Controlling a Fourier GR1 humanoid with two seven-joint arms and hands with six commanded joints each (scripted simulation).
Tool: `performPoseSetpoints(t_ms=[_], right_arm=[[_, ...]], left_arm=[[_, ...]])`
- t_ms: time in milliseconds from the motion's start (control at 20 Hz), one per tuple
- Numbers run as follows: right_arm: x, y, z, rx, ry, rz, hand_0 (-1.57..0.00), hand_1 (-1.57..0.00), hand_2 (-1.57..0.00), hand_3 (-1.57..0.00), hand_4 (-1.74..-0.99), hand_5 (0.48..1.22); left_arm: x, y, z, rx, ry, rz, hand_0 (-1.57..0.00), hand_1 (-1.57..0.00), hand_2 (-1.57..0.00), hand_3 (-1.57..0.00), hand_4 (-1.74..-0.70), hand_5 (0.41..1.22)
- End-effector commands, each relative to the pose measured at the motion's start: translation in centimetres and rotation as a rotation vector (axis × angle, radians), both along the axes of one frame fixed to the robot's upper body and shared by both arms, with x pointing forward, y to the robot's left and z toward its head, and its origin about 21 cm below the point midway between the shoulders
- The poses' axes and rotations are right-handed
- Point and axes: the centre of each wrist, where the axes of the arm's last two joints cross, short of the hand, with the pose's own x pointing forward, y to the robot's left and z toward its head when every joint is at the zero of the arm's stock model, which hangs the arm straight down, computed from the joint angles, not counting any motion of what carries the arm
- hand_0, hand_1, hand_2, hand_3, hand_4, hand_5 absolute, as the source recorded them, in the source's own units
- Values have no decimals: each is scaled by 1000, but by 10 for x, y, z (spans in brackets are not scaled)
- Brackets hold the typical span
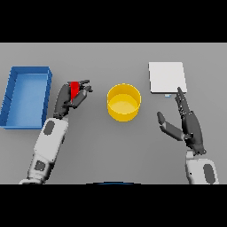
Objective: Pick up the red beaker and tilt it to pour out 1 green nut into yellow bowl. Pick up the yellow bowl and place it on the metallic measuring scale.
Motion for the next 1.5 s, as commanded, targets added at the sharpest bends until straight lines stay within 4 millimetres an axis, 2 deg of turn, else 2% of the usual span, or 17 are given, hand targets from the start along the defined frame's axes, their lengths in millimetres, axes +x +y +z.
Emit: performPoseSetpoints(t_ms=[0, 150, 350, 400, 500, 750, 1000, 1250, 1350, 1450], right_arm=[[-2, 3, -3, 2, 6, 1, 1, 1, 1, 1, -1251, 641], [0, 2, -1, -12, -3, -9, 1, 1, 1, 1, -1246, 644], [-2, 1, -4, -31, -8, 0, 1, 1, 1, 1, -1228, 645], [-1, -4, -3, -35, -9, -3, 1, 1, 1, 1, -1227, 647], [-1, 0, -4, -43, -28, 2, 1, 1, 1, 1, -1219, 653], [-2, 0, -3, -68, -49, -5, 1, 1, 1, 1, -1219, 661], [-2, -1, 1, -82, -33, -7, 1, 1, 1, 1, -1194, 658], [-3, 6, 1, -82, -13, 0, 1, 1, 1, 1, -1178, 667], [-4, 0, 1, -71, -18, 0, 1, 1, 1, 1, -1182, 668], [-4, 3, 0, -64, -12, 5, 1, 1, 1, 1, -1183, 671]], left_arm=[[0, -2, 2, -35, -21, -7, -1434, -1439, -1449, -1400, -1582, 1171], [7, 2, 15, -150, -59, -26, -1501, -1503, -1509, -1484, -1660, 1150], [7, 4, 31, -176, -97, -54, -1542, -1543, -1545, -1535, -1708, 1132], [10, 7, 40, -149, -114, -66, -1548, -1549, -1551, -1542, -1714, 1132], [14, 7, 53, -95, -117, -86, -1556, -1557, -1558, -1553, -1724, 1130], [26, 1, 63, 0, -105, -120, -1556, -1557, -1558, -1553, -1724, 1139], [35, -5, 92, 291, -146, -222, -1566, -1566, -1567, -1565, -1735, 1120], [43, -29, 115, 626, -153, -334, -1569, -1569, -1570, -1569, -1739, 1134], [42, -43, 119, 761, -164, -377, -1570, -1570, -1570, -1570, -1740, 1147], [42, -53, 124, 920, -186, -415, -1570, -1570, -1570, -1570, -1740, 1174]])
